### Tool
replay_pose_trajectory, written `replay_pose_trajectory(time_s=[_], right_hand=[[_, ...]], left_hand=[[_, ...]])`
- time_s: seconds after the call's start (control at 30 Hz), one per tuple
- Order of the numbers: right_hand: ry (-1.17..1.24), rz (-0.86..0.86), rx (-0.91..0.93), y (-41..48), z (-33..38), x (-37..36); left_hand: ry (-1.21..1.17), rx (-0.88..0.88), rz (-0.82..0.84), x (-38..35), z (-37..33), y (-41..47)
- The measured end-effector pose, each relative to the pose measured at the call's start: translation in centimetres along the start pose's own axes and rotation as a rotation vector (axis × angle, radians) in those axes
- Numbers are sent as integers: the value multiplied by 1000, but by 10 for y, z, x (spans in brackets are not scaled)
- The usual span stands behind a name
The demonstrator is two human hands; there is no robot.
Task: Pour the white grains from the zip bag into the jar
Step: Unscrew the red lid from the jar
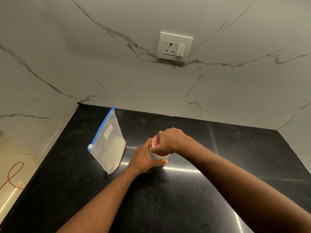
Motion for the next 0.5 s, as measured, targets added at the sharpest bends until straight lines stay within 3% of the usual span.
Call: replay_pose_trajectory(time_s=[0.1, 0.17, 0.23, 0.37, 0.5], right_hand=[[-82, 122, 230, 0, -2, 14], [47, 132, 294, -3, -5, 17], [139, 35, 225, -3, -11, 14], [-130, -97, -45, 1, 1, -2], [-28, 27, 174, 3, 0, 8]], left_hand=[[15, 3, 15, -1, 5, 0], [15, -13, 19, -1, 6, -1], [2, -20, 14, -1, 3, -1], [-2, -16, -19, -3, 2, -1], [7, 9, -2, -3, 1, -4]])
Point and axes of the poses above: each hand's wrist, its own y-axis towards the middle knuckle, its own x-axis out of the back of the hand, z = x × y, the point moved 1 cm from there along y, towards the middle knuckle
